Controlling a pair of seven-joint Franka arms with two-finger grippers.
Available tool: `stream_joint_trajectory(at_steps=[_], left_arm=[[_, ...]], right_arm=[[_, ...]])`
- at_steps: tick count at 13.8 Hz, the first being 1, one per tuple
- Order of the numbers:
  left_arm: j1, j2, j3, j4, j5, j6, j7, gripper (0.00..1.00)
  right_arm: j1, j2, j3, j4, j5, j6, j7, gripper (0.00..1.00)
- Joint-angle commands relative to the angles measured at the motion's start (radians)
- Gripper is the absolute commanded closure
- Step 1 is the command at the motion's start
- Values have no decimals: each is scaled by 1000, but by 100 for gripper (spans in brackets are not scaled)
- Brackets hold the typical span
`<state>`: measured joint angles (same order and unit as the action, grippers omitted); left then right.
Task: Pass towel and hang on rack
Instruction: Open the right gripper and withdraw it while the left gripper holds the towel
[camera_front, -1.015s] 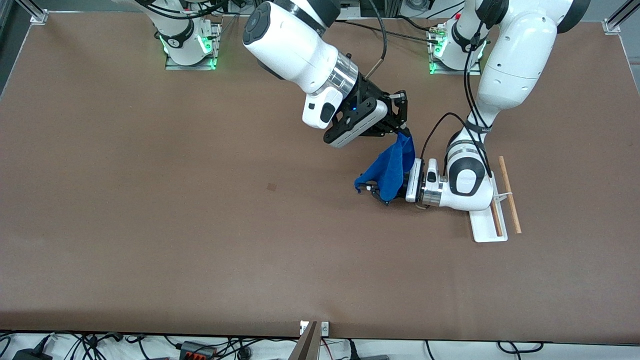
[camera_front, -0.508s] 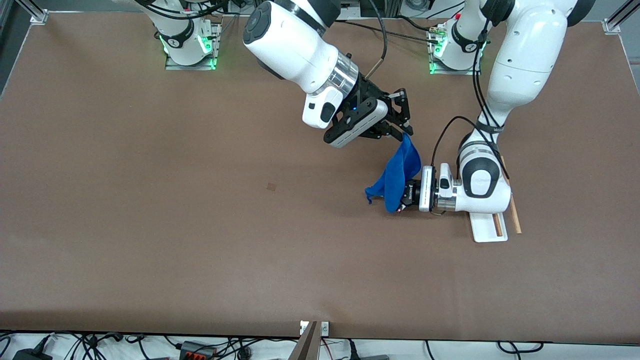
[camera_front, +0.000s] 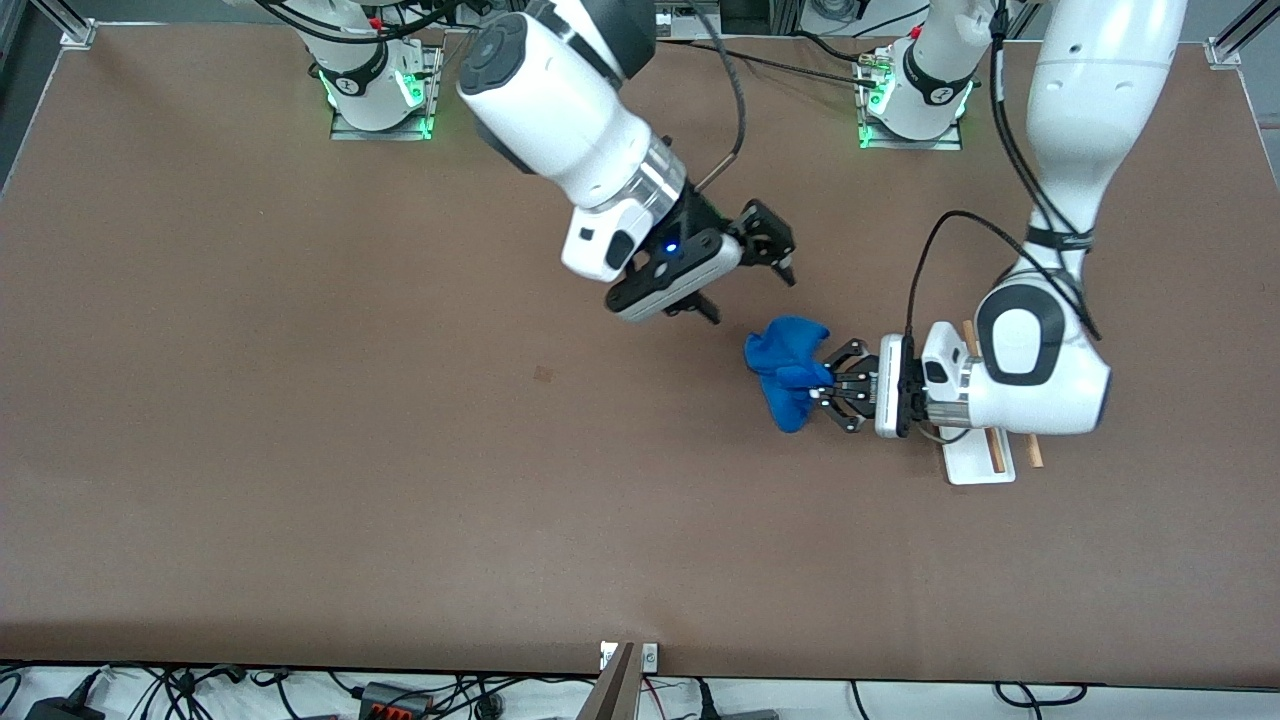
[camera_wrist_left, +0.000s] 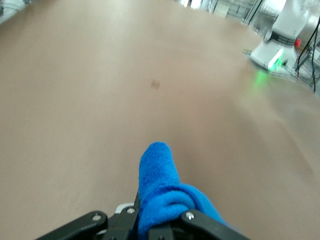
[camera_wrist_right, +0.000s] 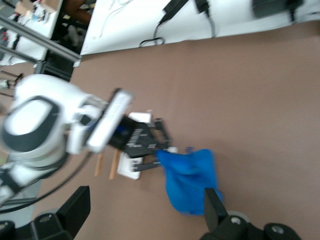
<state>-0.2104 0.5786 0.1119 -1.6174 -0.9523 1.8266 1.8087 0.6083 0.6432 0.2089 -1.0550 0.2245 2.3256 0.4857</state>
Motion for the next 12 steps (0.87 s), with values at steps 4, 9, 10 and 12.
stream_joint_trajectory(at_steps=[4, 9, 10, 12], left_arm=[[-14, -137, 57, 39, 303, -119, -375, 100], [-35, -147, 74, 209, 562, -288, -866, 100], [-40, -151, 74, 215, 582, -321, -987, 100], [-44, -152, 74, 220, 576, -409, -1266, 100]], right_arm=[[-9, -60, -143, -88, -19, -119, 7, 0], [-109, -66, -284, -88, -99, -444, -175, 0], [-154, -66, -293, -86, -99, -516, -224, 0], [-217, -66, -325, -86, -99, -596, -242, 0]])
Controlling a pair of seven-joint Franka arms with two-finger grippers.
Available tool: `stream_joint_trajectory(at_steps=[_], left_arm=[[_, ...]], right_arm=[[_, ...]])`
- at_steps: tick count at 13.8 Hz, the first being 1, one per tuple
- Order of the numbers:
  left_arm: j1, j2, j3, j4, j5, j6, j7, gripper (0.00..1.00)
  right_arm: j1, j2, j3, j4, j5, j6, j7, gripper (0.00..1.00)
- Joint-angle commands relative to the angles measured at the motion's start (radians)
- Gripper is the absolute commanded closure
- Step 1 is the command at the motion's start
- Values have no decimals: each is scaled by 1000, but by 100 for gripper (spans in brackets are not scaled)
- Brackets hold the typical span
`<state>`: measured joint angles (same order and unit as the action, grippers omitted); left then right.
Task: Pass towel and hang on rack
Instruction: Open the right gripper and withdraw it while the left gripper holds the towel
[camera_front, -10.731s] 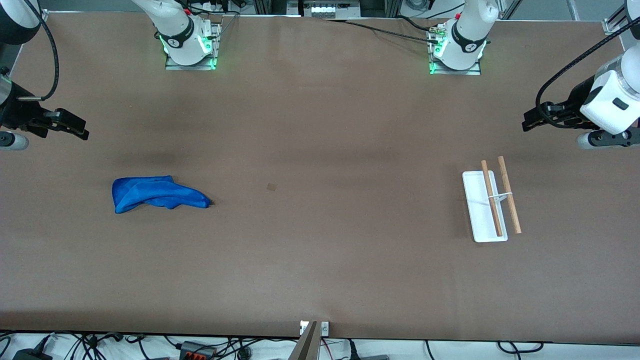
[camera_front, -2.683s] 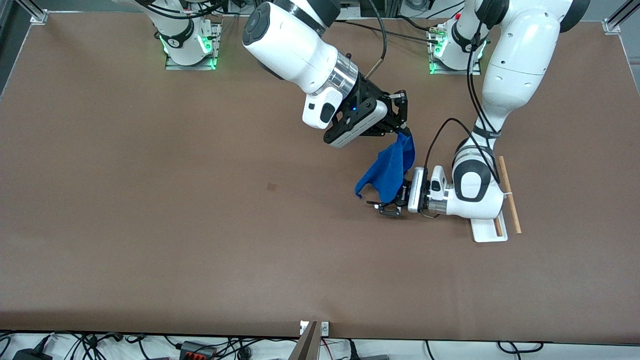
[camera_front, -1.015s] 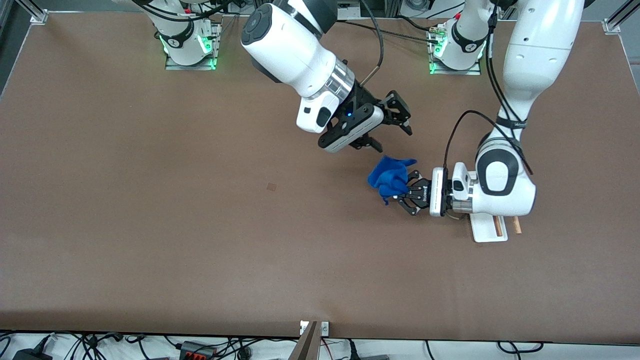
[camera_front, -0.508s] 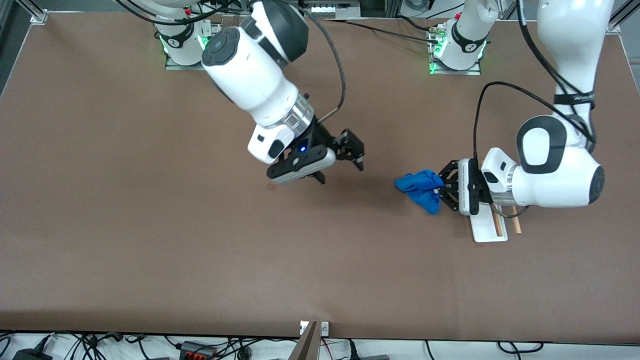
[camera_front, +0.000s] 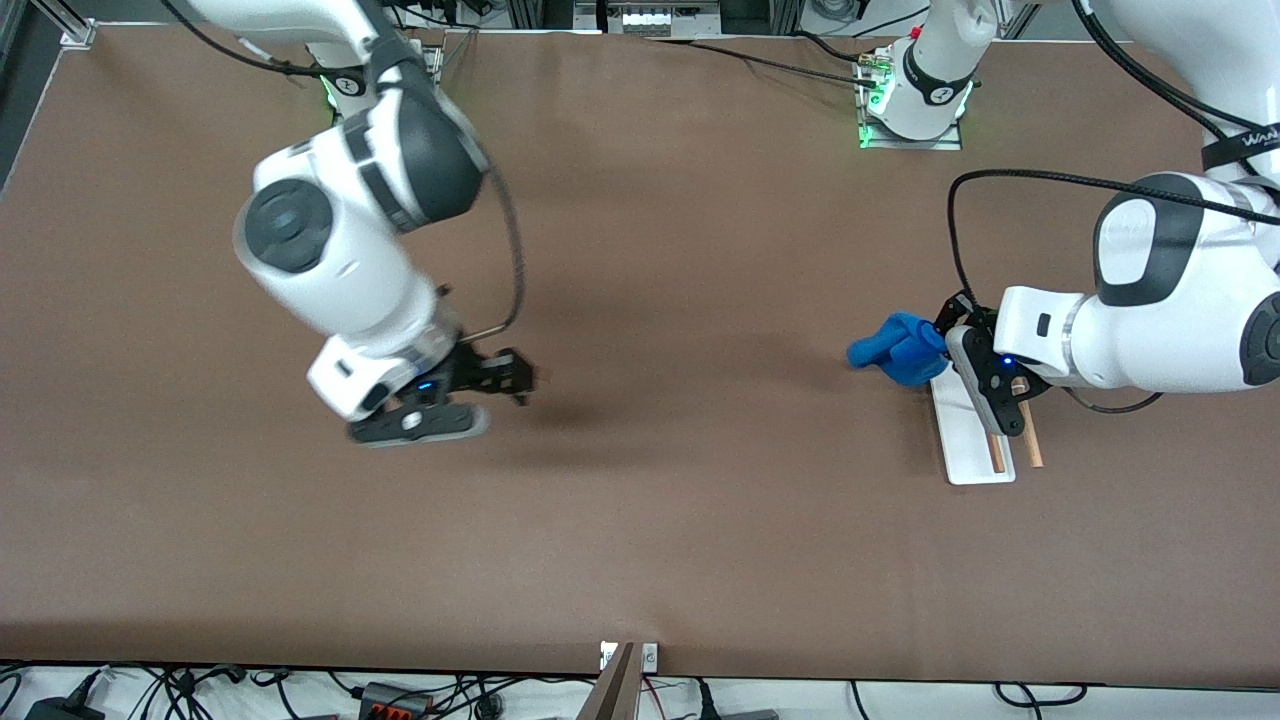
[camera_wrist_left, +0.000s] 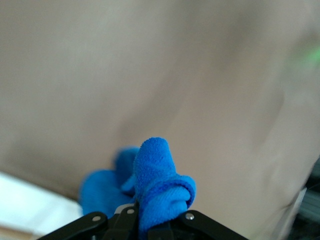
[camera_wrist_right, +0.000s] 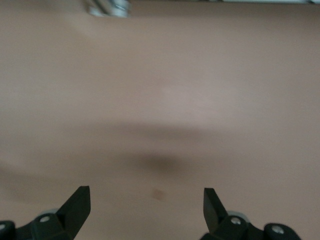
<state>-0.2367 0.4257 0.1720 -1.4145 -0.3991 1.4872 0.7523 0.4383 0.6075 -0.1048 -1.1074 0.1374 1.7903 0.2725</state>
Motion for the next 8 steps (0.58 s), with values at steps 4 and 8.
stream_joint_trajectory(at_steps=[4, 8], left_arm=[[-44, -18, 14, 14, 81, -82, -549, 99], [-61, -19, 43, 14, 173, -1, -541, 99]], right_arm=[[-93, -31, -65, -37, -39, -106, -30, 0], [-221, -90, -43, -73, -35, -106, -55, 0]])
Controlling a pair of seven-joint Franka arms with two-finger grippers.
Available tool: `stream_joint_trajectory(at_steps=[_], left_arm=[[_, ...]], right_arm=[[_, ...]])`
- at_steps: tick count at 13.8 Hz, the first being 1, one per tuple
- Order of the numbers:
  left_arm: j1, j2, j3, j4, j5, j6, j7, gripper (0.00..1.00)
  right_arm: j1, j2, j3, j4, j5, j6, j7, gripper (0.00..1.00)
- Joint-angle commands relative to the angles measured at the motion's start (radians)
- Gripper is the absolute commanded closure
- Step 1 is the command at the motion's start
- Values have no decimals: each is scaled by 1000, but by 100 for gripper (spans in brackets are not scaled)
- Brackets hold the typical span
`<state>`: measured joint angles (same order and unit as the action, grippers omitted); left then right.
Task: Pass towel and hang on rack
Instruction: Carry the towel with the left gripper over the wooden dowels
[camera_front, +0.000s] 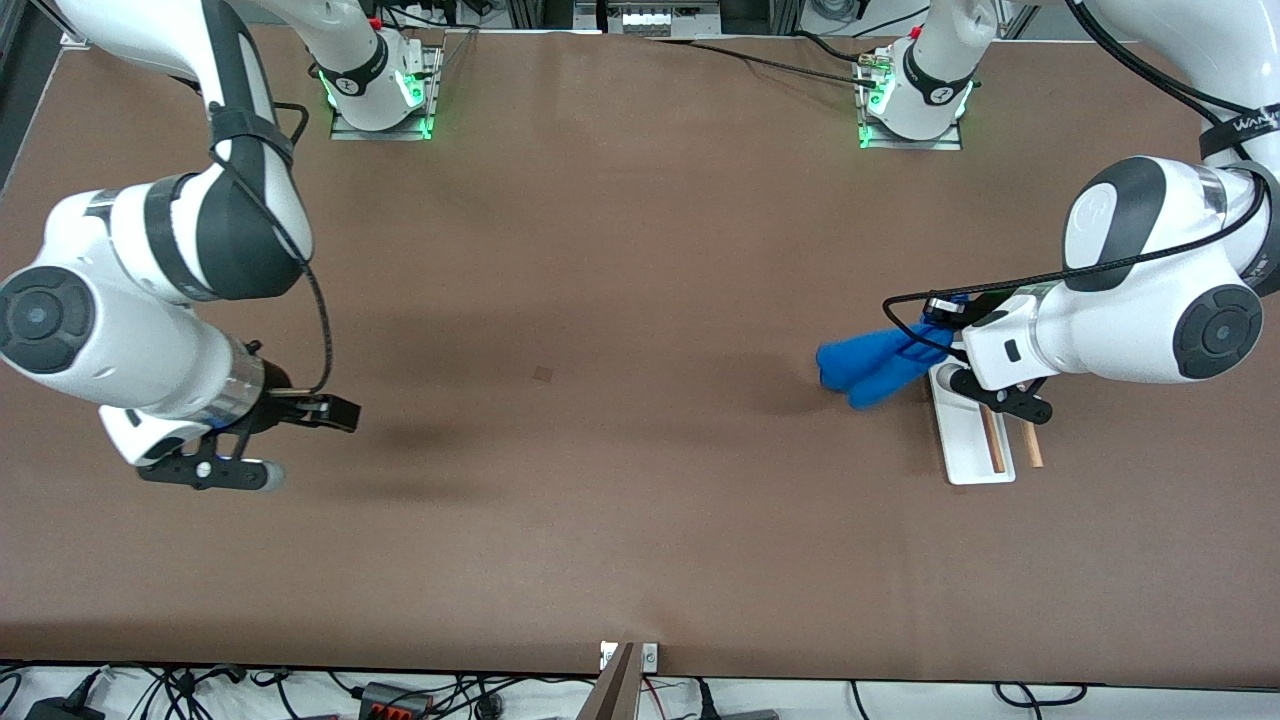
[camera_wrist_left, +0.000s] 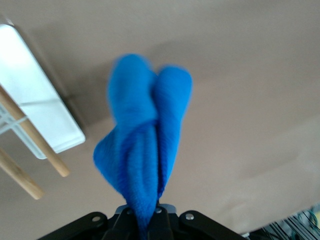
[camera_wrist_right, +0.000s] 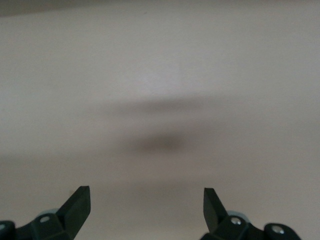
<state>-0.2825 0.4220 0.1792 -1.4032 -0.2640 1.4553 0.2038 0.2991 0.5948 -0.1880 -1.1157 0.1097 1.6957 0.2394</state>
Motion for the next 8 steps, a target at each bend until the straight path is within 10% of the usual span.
stream_joint_trajectory(at_steps=[1, 8], left_arm=[[-17, -19, 40, 6, 90, 83, 73, 99], [-47, 46, 227, -17, 33, 145, 342, 99]], right_arm=[[-145, -110, 79, -97, -8, -10, -44, 0], [-307, -326, 127, -259, -28, -16, -247, 0]])
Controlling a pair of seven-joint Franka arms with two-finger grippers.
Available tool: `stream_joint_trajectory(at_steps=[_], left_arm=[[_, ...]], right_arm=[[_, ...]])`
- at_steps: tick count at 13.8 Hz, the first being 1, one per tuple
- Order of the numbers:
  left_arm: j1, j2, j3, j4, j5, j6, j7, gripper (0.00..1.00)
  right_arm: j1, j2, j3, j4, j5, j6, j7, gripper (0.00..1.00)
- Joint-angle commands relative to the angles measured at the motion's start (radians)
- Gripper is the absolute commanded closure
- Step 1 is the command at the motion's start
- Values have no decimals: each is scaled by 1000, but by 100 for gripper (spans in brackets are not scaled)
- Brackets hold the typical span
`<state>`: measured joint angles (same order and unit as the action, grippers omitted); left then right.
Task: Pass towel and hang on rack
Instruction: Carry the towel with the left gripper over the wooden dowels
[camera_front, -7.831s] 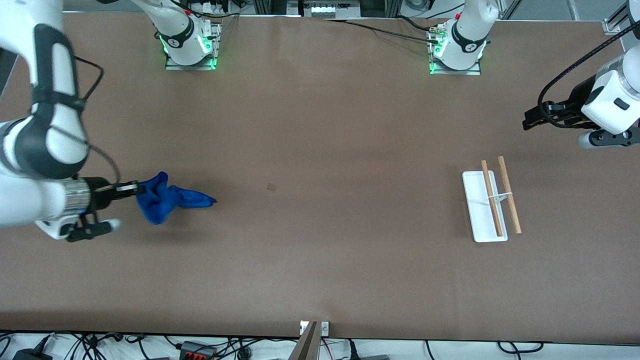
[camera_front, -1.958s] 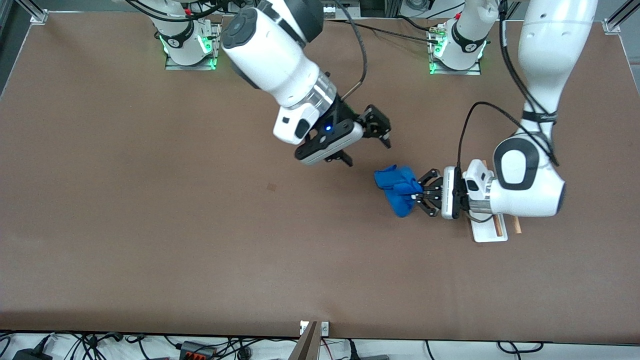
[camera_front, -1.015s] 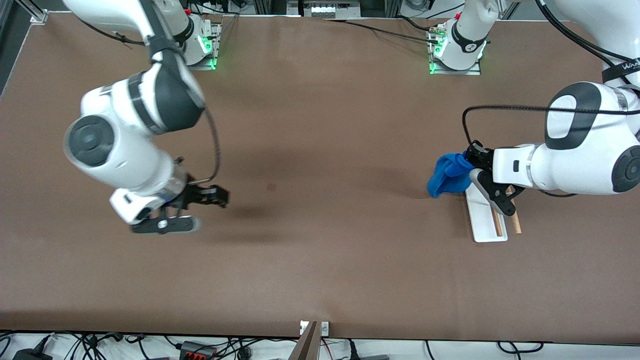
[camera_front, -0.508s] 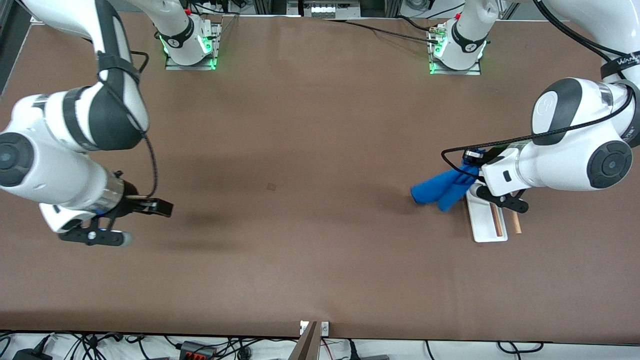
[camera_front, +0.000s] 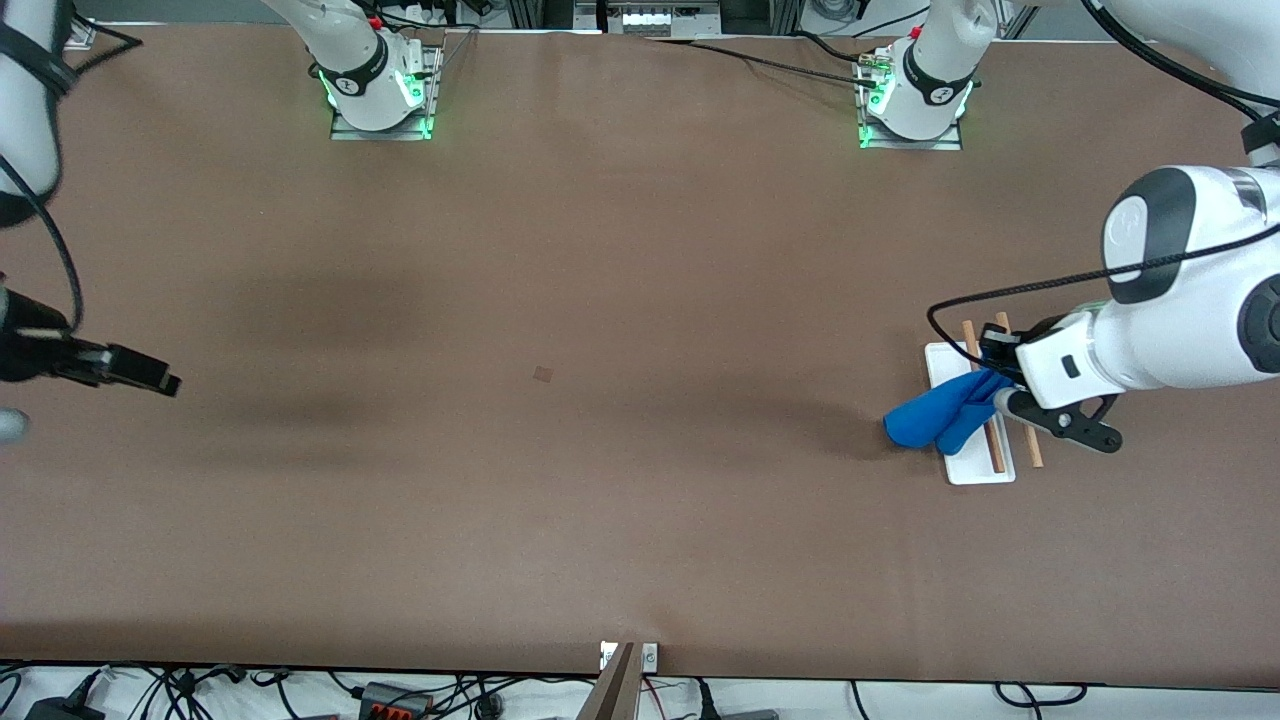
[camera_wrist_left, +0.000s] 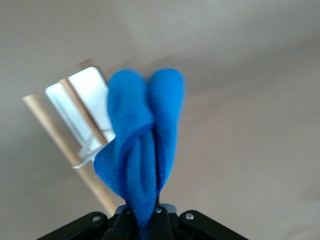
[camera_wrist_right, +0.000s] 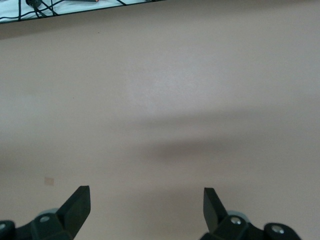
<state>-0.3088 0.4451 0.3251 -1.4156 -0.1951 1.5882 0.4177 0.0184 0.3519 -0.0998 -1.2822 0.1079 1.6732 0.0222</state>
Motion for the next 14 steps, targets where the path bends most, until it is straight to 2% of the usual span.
stream_joint_trajectory(at_steps=[1, 3, 5, 8, 10, 14], left_arm=[[-21, 23, 106, -11, -37, 13, 180, 99], [-18, 20, 126, -38, -34, 27, 217, 99], [-19, -26, 126, -138, -32, 82, 217, 99], [-23, -113, 120, -301, -30, 176, 205, 99], [-26, -147, 121, -327, -27, 177, 211, 99], [-23, -161, 155, -330, 2, 170, 298, 99]], right_arm=[[-28, -93, 40, -95, -45, -6, -30, 0], [-20, -105, 38, -97, -68, -39, -28, 0], [-20, -125, 38, -114, -74, -53, -28, 0], [-20, -207, 38, -257, -80, 2, -28, 0], [-17, -264, 40, -346, -125, 40, -28, 0], [-17, -336, 40, -463, -114, 89, -27, 0]])
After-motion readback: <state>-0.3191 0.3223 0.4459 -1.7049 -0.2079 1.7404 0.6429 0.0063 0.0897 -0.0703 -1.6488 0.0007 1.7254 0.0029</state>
